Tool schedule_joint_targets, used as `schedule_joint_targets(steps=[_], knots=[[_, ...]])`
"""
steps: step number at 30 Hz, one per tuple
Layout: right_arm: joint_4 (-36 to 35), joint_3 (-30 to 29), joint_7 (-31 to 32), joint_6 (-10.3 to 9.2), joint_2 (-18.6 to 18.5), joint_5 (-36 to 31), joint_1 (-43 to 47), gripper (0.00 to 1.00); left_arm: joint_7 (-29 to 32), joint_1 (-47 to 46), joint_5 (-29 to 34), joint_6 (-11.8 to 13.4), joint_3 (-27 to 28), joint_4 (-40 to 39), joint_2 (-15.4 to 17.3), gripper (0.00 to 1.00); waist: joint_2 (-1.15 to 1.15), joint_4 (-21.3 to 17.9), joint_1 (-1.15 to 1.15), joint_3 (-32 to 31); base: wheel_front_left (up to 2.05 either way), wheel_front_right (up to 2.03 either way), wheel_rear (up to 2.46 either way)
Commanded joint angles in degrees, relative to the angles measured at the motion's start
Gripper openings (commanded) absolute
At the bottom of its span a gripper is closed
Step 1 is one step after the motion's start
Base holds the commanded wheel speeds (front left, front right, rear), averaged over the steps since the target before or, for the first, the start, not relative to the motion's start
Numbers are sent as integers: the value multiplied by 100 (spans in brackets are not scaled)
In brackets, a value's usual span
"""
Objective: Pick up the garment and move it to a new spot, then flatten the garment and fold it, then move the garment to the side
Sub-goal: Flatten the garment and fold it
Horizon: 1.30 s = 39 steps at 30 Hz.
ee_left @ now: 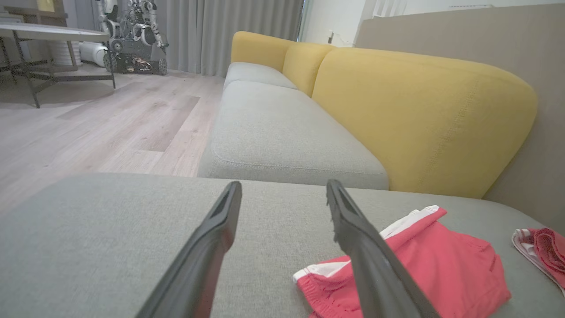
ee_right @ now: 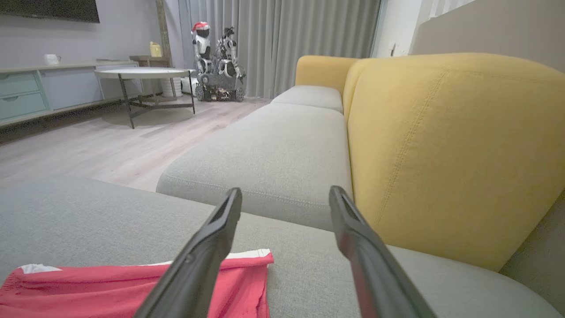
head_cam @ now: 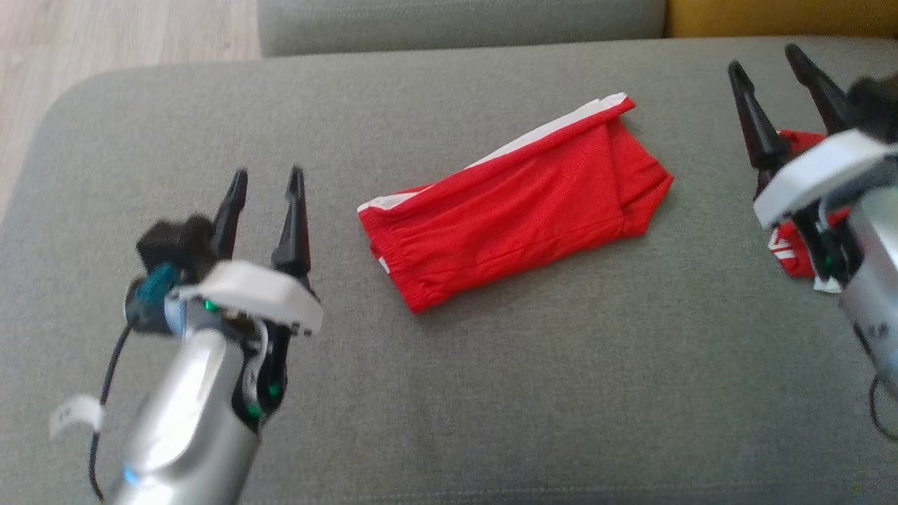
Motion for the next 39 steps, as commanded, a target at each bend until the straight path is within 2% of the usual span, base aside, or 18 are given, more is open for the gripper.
schedule_joint_targets(steps=[1, 6, 8, 9, 12, 16, 20, 31, 34, 39], knots=[[-269, -225, -66, -5, 52, -210, 278, 100, -68, -9, 85, 24, 351, -258, 23, 100, 0, -72, 1, -116, 0, 0, 0], [-1194, -1523, -67, -5, 376, -1290, 1488, 100, -69, 675, 478, -187, 874, -602, -388, 100, 0, -141, 1, -264, 0, 0, 0], [-1567, -2005, -67, -5, 586, -1692, 1960, 100, -69, 918, 662, -313, 1048, -704, -513, 100, 0, -182, 1, -299, 0, 0, 0], [-1932, -2454, -67, -5, 798, -2099, 2379, 100, -69, 1126, 886, -448, 1169, -784, -599, 100, 0, -218, 1, -336, 0, 0, 0], [-2365, -3023, -67, -5, 1206, -2492, 2962, 100, -69, 1414, 1120, -589, 1361, -882, -715, 100, 0, -260, 1, -402, 0, 0, 0], [-2681, -3383, -67, -5, 1607, -2904, 3570, 100, -69, 1715, 1165, -687, 1654, -925, -812, 100, 0, -294, 1, -435, 0, 0, 0], [-2791, -3521, -55, -5, 1831, -3080, 3906, 100, -70, 1835, 1218, -744, 1821, -892, -837, 100, 0, -307, 1, -377, 0, 0, 0], [-2943, -3691, 111, -5, 1937, -3064, 3800, 100, -70, 1535, 1189, -735, 1709, -955, -842, 100, 0, -116, 1, 130, 0, 0, 0], [-2907, -3792, 260, -5, 1990, -2810, 3594, 100, -70, 1401, 1238, -760, 1620, -951, -842, 100, 0, 8, 1, 409, 0, 0, 0], [-2678, -4036, 722, -5, 2124, -1941, 3056, 100, -70, 1179, 1208, -748, 1457, -938, -843, 100, 0, 258, 1, 841, 0, 0, 0]])
